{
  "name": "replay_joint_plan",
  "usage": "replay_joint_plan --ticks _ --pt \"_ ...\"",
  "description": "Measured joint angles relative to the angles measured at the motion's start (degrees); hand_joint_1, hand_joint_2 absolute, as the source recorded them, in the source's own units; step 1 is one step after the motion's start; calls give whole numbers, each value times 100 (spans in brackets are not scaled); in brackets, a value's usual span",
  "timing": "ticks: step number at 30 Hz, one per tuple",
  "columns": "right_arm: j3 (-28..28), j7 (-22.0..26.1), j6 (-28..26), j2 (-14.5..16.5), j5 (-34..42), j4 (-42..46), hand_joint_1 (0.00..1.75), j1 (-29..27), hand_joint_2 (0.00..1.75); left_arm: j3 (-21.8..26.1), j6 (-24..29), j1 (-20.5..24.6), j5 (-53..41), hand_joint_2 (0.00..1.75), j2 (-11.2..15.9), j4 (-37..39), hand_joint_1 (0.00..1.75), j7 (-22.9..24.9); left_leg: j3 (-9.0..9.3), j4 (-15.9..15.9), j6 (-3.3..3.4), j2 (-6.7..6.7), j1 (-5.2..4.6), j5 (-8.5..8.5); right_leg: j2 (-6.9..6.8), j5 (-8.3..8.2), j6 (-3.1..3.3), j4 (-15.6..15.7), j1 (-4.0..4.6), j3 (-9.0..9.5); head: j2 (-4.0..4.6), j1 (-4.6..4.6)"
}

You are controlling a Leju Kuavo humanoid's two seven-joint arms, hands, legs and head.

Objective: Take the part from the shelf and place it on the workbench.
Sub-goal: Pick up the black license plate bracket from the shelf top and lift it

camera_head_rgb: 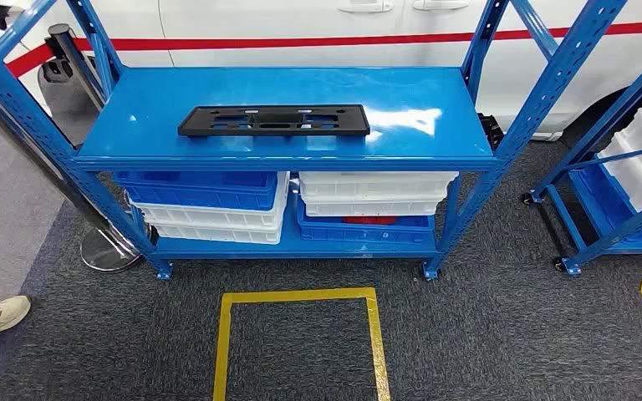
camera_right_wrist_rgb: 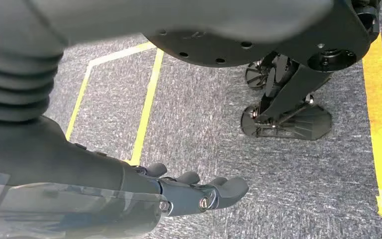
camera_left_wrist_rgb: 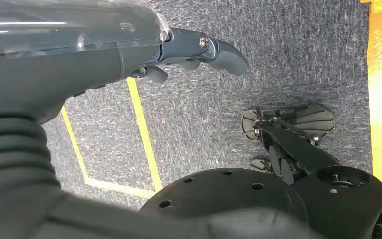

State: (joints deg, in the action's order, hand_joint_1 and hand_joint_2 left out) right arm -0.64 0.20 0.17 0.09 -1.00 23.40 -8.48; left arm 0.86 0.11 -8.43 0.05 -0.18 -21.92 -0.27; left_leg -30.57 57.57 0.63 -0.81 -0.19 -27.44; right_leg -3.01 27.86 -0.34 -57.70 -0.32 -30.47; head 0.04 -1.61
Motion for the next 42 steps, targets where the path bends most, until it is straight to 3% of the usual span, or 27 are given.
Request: replay_joint_plan --ticks 19,20,23,24,25,29,33,35,37,39,40,41,42 --pt "-2299 -311 295 181 -2670 -505 0 542 175 721 301 483 112 175 20 310 0 -627 12 0 0 1 0 0 0 0 0 -2 0 4 0 1" --pt "-2442 -313 312 198 -2833 -538 0 574 131 773 321 511 113 131 20 342 0 -663 12 0 0 1 0 0 0 0 0 -2 0 4 0 1" --pt "-2862 -296 372 257 -3305 -632 0 667 131 918 377 594 115 0 20 429 0 -775 12 0 0 1 0 0 0 0 0 -2 0 4 0 -1" --pt "-2992 -265 404 280 -3458 -662 0 696 175 962 385 621 115 0 20 456 0 -815 12 0 0 1 0 0 0 0 0 -2 0 5 0 0" --pt "-3112 -213 438 302 -3599 -687 0 723 175 998 388 646 115 0 20 479 0 -857 12 0 0 1 0 0 0 0 0 -2 0 5 1 -1" --pt "-3444 182 612 392 -3990 -753 0 838 0 1102 377 711 108 0 24 536 0 -990 2 21 14 -2 -19 -10 -2 -8 -11 5 -20 5 1 -1" --pt "-3625 794 877 537 -4252 -787 0 1081 0 1188 332 764 83 0 37 590 0 -1092 -30 21 42 6 -35 -13 -24 -18 -35 10 -38 6 0 -1" --pt "-3645 1135 1042 620 -4309 -751 0 1242 0 1229 306 802 61 0 39 626 0 -1138 12 -53 82 25 8 33 10 24 -67 -39 -38 1 0 1" --pt "-3548 1424 1207 679 -4243 -641 0 1340 0 1253 274 839 36 0 37 640 0 -1169 66 -128 126 53 53 83 143 257 -93 -421 -43 -162 0 10" --pt "-3390 1620 1338 716 -4080 -486 0 1381 0 1275 255 870 13 0 36 656 0 -1192 70 -136 140 105 52 92 245 590 -111 -1169 -66 -536 0 17" --pt "-3303 1698 1392 732 -3980 -390 0 1388 0 1288 249 879 4 0 36 667 0 -1202 72 -131 135 144 53 88 256 664 -125 -1472 -83 -705 1 19" --pt "-3215 1772 1440 741 -3875 -287 0 1391 0 1301 245 880 -2 0 36 678 0 -1211 79 -123 123 182 59 79 259 625 -139 -1591 -101 -795 1 18" --pt "-3121 1846 1482 748 -3763 -174 0 1395 0 1312 241 881 -6 0 34 690 0 -1219 89 -109 100 218 69 63 260 474 -151 -1494 -119 -785 0 19"
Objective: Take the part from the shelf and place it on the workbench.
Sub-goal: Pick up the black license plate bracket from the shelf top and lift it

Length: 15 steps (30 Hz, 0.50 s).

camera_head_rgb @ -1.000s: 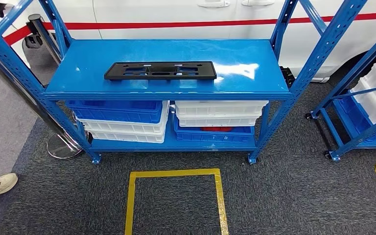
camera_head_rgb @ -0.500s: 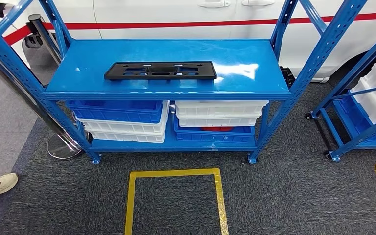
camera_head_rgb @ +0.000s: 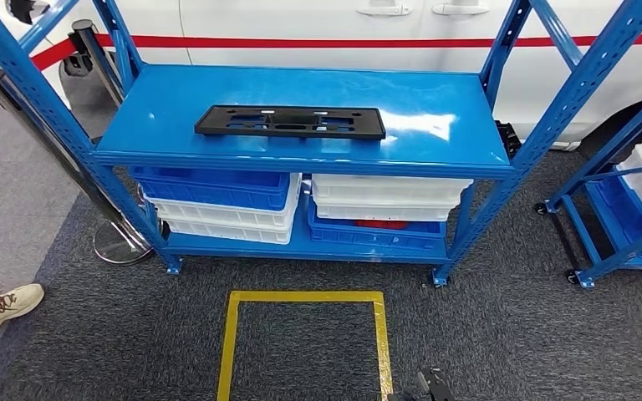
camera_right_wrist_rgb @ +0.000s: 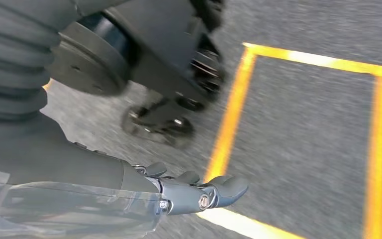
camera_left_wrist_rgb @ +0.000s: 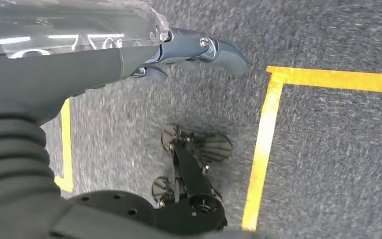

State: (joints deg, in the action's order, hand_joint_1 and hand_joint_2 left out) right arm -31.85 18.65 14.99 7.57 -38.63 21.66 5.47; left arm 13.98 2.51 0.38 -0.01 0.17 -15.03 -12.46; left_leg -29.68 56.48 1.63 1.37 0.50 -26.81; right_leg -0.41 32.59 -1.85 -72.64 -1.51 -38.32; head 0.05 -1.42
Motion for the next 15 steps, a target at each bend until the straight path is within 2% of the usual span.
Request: replay_joint_plan --ticks 2,3,4,7,9,11,13,14,15 --pt "200 143 84 5 226 246 0 23 0 19 -8 0 -7 0 -2 19 0 -14 18 53 -75 56 30 -59 22 -438 -22 655 -39 245 -1 1" --pt "306 209 125 12 338 374 0 42 0 28 -12 8 -12 0 -3 27 0 -22 7 99 -123 75 31 -97 54 -572 -21 982 -41 370 -1 5" --pt "409 270 163 19 446 509 0 62 0 39 -13 18 -16 0 -3 34 0 -30 -13 130 -172 88 29 -122 84 -631 -3 1189 -40 445 -1 5" --pt "688 439 277 47 762 987 0 87 0 85 -15 34 -23 0 -2 58 0 -43 -53 143 -290 102 34 -149 118 -586 118 1273 -13 449 -1 8" --pt "859 551 357 70 971 1360 0 90 0 113 -24 37 -26 0 -5 76 0 -51 -103 292 -343 30 52 -254 102 -584 204 1301 -8 467 -1 3" --pt "1025 644 436 85 1157 1724 0 93 0 136 -32 55 -32 0 -9 89 0 -60 -360 846 -367 -66 58 -540 68 -574 268 1318 12 493 -1 -6" --pt "1176 723 516 93 1324 2070 0 87 0 160 -33 66 -38 0 -10 100 0 -68 -768 1609 -371 -91 58 -827 26 -551 310 1315 55 511 -1 -8" --pt "1241 759 555 98 1404 2241 0 84 0 172 -33 64 -41 0 -11 106 0 -74 -904 1827 -364 -92 57 -851 12 -540 325 1313 76 522 -1 -8" --pt "1303 800 593 106 1482 2415 0 82 0 184 -33 59 -42 0 -11 113 0 -79 -950 1849 -348 -93 55 -764 5 -528 337 1311 96 538 -1 -8"
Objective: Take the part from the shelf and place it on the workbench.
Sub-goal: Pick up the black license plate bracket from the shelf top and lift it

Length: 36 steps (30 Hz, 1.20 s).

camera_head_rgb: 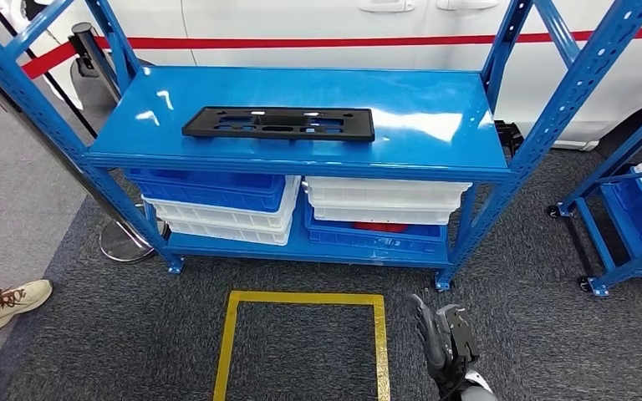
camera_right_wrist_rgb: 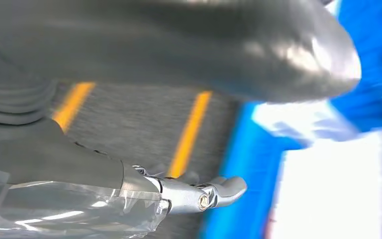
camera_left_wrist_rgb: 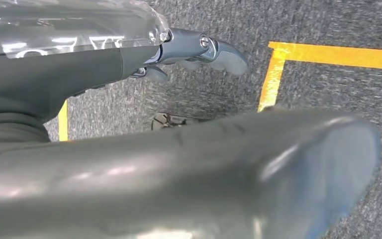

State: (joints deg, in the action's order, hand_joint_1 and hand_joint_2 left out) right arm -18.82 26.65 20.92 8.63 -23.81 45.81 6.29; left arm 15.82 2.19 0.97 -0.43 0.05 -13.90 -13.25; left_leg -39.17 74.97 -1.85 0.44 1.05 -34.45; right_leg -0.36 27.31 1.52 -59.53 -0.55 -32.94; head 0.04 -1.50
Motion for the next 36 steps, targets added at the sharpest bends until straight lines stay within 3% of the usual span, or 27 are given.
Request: replay_joint_plan --ticks 2,4,6,9,11,13,14,15,16,18,19,21,23,25,29,30,31,34,36 --pt "117 67 71 18 140 361 0 2 0 26 0 -2 -2 0 -1 11 0 -9 229 -616 70 -8 -19 454 -4 27 6 0 27 49 0 1" --pt "245 142 147 42 291 764 0 14 0 68 1 9 -3 0 -2 20 0 -15 527 -1328 161 -35 -68 770 -8 52 -15 -3 47 74 0 3" --pt "376 219 223 60 438 1165 0 24 0 112 2 22 -2 0 -4 26 0 -19 616 -1567 214 -46 -114 797 -21 49 -63 2 42 56 0 7" --pt "587 332 296 64 633 1722 0 36 0 157 2 20 0 0 -11 28 0 -23 661 -1682 273 -31 -90 844 -27 90 -160 -32 28 49 1 9" --pt "731 408 304 61 756 2099 0 53 0 182 2 19 2 0 -20 28 0 -27 706 -1746 318 -31 -61 872 -8 313 -217 -416 17 -123 0 14" --pt "900 468 321 50 862 2486 0 60 0 222 2 30 4 0 -26 28 0 -29 712 -1747 342 -31 -63 867 7 597 -258 -1098 -2 -486 0 16" --pt "998 498 334 36 914 2673 0 61 0 245 2 33 7 0 -31 28 0 -29 715 -1743 345 -39 -62 860 8 646 -276 -1347 -15 -635 0 16" --pt "1100 530 347 18 970 2864 0 61 0 264 2 34 10 0 -37 28 0 -30 720 -1736 344 -48 -60 850 7 592 -290 -1424 -30 -705 0 16" --pt "1197 560 356 -3 1026 3046 0 65 0 284 2 34 14 0 -47 29 0 -30 728 -1723 339 -63 -55 834 -2 436 -300 -1291 -45 -672 0 17" --pt "1387 634 375 -40 1150 3435 0 89 0 327 2 32 19 0 -69 31 0 -31 746 -1679 298 -98 -50 784 -115 35 -300 -638 -58 -400 0 17" --pt "1484 664 381 -51 1210 3617 0 119 0 352 2 33 19 0 -77 32 0 -34 748 -1646 266 -120 -62 752 -188 -87 -279 -336 -42 -277 0 18" --pt "1700 732 387 -73 1330 3961 0 170 0 399 2 32 19 0 -81 37 0 -43 751 -1623 197 -187 -93 713 -257 -126 -215 -76 -7 -194 0 8" --pt "1893 788 387 -103 1440 4258 0 186 0 436 2 31 19 0 -83 44 0 -47 764 -1631 136 -267 -100 687 -169 -135 -139 -50 0 -206 0 -1" --pt "2089 858 391 -139 1574 4607 0 201 0 480 2 33 17 0 -91 51 0 -49 727 -1494 76 -227 -81 560 -109 -148 -68 -25 -13 -195 0 -1" --pt "2566 1019 395 -243 1876 5360 0 242 0 593 13 38 9 0 -112 77 0 -57 131 -203 19 -97 -55 -70 -37 -142 6 -14 -10 -187 1 -5" --pt "2685 1059 395 -285 1953 5542 0 242 0 624 20 35 0 0 -118 85 0 -59 43 -49 19 -96 -54 -70 -24 -138 8 -15 -6 -184 1 -5" --pt "2804 1097 393 -327 2028 5727 0 244 0 652 27 33 -11 0 -125 93 0 -61 59 -119 24 -96 -52 46 -11 -136 8 -16 -4 -178 1 -5" --pt "3159 1240 378 -449 2281 6284 0 263 0 730 36 39 -58 0 -139 110 0 -76 503 -1157 79 -95 -54 618 19 -114 -25 -26 7 -148 0 -5" --pt "3305 1303 372 -516 2424 6512 0 272 0 775 27 52 -81 0 -146 117 0 -98 679 -1555 131 -91 -75 722 25 -113 -79 -27 21 -149 0 -2"
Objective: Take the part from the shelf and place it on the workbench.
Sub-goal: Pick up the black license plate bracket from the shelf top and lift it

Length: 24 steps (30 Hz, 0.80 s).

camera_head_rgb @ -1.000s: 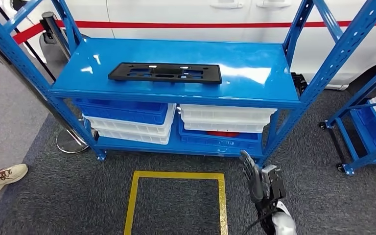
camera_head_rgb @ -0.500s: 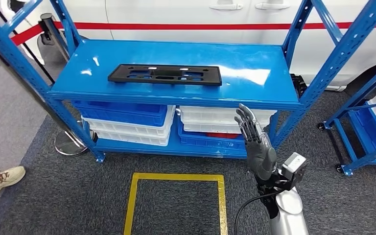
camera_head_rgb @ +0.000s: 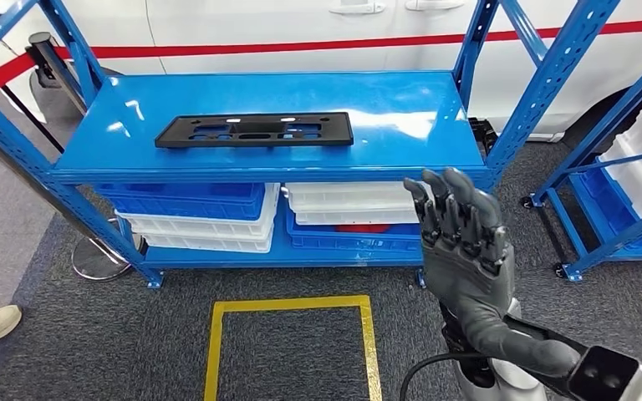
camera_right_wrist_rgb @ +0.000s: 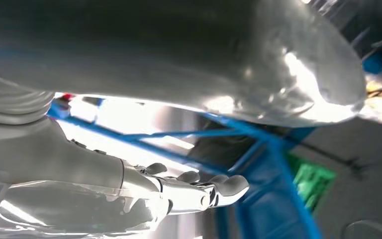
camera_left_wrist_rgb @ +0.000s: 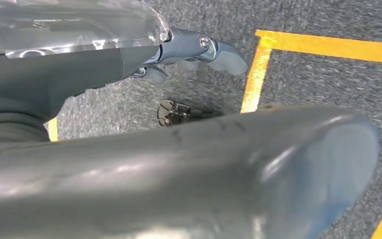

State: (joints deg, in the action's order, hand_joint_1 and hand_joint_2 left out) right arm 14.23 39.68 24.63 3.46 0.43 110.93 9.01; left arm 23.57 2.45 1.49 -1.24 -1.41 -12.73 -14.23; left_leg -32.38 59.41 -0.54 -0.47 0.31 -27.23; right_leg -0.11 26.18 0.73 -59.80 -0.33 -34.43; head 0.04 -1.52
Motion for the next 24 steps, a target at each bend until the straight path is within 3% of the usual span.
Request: replay_joint_plan --ticks 2,4,5,7,8,9,10,11,13,14,16,19,21,23,24 --pt "74 12 5 -57 57 127 0 2 0 32 -14 7 -3 0 -9 4 0 -19 17 -46 60 4 -8 0 0 -15 -68 18 3 0 0 3" --pt "123 13 7 -105 74 221 0 3 0 52 -24 9 -4 0 -25 5 0 -26 35 -101 136 1 12 42 2 71 -129 -82 -7 -31 0 6" --pt "138 14 7 -127 80 260 0 4 0 58 -27 13 -4 0 -32 5 0 -27 44 -127 172 -1 24 60 4 203 -153 -279 -8 -114 0 7" --pt "154 14 7 -168 88 300 0 0 0 65 -33 19 -4 0 -37 5 0 -31 44 -137 210 -4 17 70 6 565 -180 -970 -16 -435 0 8" --pt "158 14 7 -188 91 307 0 -3 0 67 -36 20 -4 0 -38 6 0 -32 41 -135 217 -3 10 69 6 695 -189 -1314 -18 -599 1 8" --pt "164 14 7 -205 94 308 0 -6 0 68 -39 19 -3 0 -39 7 0 -32 43 -133 221 -3 4 68 6 721 -192 -1505 -21 -694 1 8" --pt "170 13 7 -220 97 312 0 -8 0 69 -42 19 -3 0 -43 7 0 -32 47 -131 221 0 -1 66 6 630 -186 -1472 -21 -681 1 8" --pt "177 13 7 -232 99 319 0 -7 0 69 -43 20 -3 0 -49 8 0 -32 57 -128 218 5 -4 61 6 443 -170 -1205 -21 -551 1 8" --pt "189 13 15 -248 99 344 0 -2 0 70 -51 24 -3 0 -62 8 0 -32 71 -115 194 15 -22 40 4 80 -118 -415 -5 -162 1 8" --pt "201 13 22 -254 99 354 0 0 0 74 -56 26 -3 0 -67 8 0 -32 69 -109 173 19 -34 30 3 -6 -94 -130 5 -28 1 7" --pt "231 12 34 -269 97 361 0 -1 0 90 -66 30 -3 0 -72 9 0 -32 61 -108 123 20 -49 19 9 -3 -65 55 27 44 1 4" --pt "261 12 61 -291 101 361 0 -6 0 119 -68 36 -8 0 -73 10 0 -32 54 -49 44 22 -41 -53 13 -28 4 122 -11 77 0 1" --pt "278 12 110 -303 111 355 0 -13 0 139 -71 37 -16 0 -75 11 0 -33 -147 414 -7 30 -22 -330 1 -37 51 166 -38 113 0 -2" --pt "290 12 156 -328 117 340 0 -40 0 159 -74 27 -22 0 -78 12 0 -34 -525 1176 -47 30 4 -657 -3 -27 71 166 -37 119 0 -2" --pt "296 12 174 -343 117 328 0 -58 0 164 -75 18 -23 0 -79 12 0 -34 -666 1432 -63 29 17 -709 -2 -21 71 164 -37 124 0 -1"
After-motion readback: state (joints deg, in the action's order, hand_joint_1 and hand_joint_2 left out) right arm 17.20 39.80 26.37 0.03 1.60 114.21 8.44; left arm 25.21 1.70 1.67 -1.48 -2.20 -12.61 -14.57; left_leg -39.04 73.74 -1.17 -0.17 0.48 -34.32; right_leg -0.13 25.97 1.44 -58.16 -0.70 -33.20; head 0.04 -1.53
